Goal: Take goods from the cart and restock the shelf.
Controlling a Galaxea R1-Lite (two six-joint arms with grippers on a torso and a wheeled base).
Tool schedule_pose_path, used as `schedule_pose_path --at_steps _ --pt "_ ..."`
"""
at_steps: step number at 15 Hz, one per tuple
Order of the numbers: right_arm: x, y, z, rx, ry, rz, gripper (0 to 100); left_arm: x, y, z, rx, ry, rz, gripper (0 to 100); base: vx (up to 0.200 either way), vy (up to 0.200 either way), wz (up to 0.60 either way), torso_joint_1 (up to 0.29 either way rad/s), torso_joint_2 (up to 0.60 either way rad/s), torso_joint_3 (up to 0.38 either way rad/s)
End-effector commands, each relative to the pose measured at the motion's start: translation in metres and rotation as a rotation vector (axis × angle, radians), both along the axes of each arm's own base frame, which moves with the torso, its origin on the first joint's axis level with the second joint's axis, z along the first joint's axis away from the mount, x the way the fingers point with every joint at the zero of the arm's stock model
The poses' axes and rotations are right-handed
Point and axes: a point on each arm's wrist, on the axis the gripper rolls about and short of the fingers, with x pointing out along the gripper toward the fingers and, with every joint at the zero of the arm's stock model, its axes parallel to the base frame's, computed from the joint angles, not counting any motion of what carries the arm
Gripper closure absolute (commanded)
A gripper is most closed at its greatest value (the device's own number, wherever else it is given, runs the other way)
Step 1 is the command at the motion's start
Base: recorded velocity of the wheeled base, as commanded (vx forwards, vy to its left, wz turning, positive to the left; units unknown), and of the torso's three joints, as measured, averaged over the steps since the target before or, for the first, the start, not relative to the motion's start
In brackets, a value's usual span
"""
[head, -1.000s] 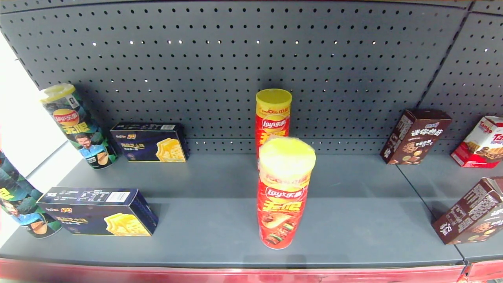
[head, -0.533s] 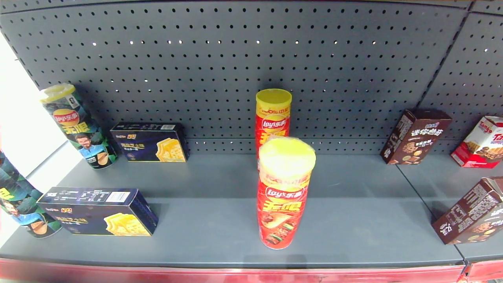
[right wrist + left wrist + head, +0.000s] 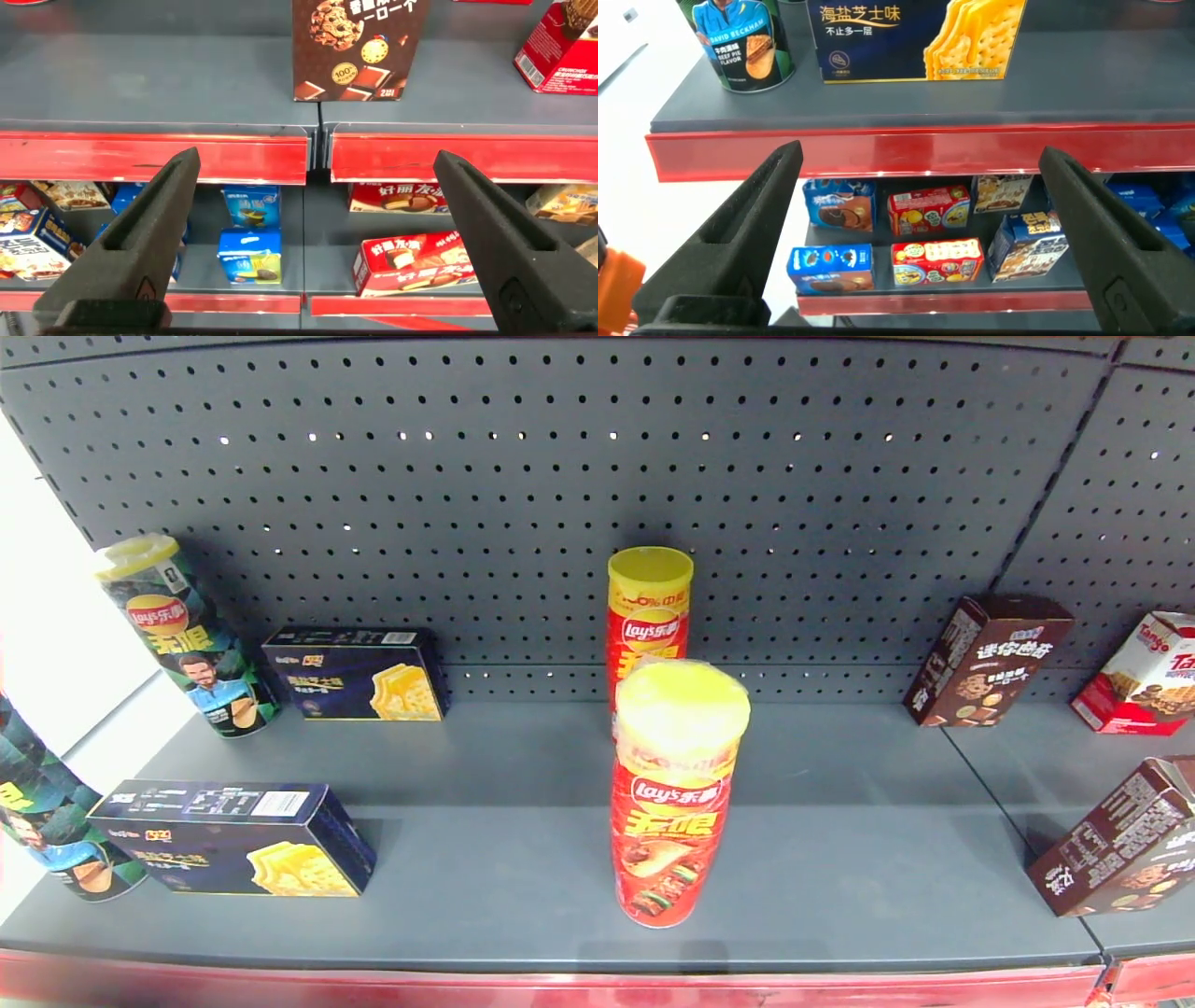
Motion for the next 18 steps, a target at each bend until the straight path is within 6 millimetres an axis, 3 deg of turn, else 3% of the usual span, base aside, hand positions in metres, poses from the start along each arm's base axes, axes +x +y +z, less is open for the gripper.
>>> schedule_pose_path --at_steps 1,18 --pt "0.0001 0.0000 0.0001 -0.001 0.001 0.000 0 0.0001 0.0000 0.0001 0.003 0.001 -0.001 0 0.000 0.000 0.00 0.000 0.00 0.000" --pt "0.0001 0.0000 0.0001 0.001 0.001 0.000 0 0.0001 0.0001 0.0001 0.000 0.001 0.002 0 0.000 0.000 0.00 0.000 0.00 0.000"
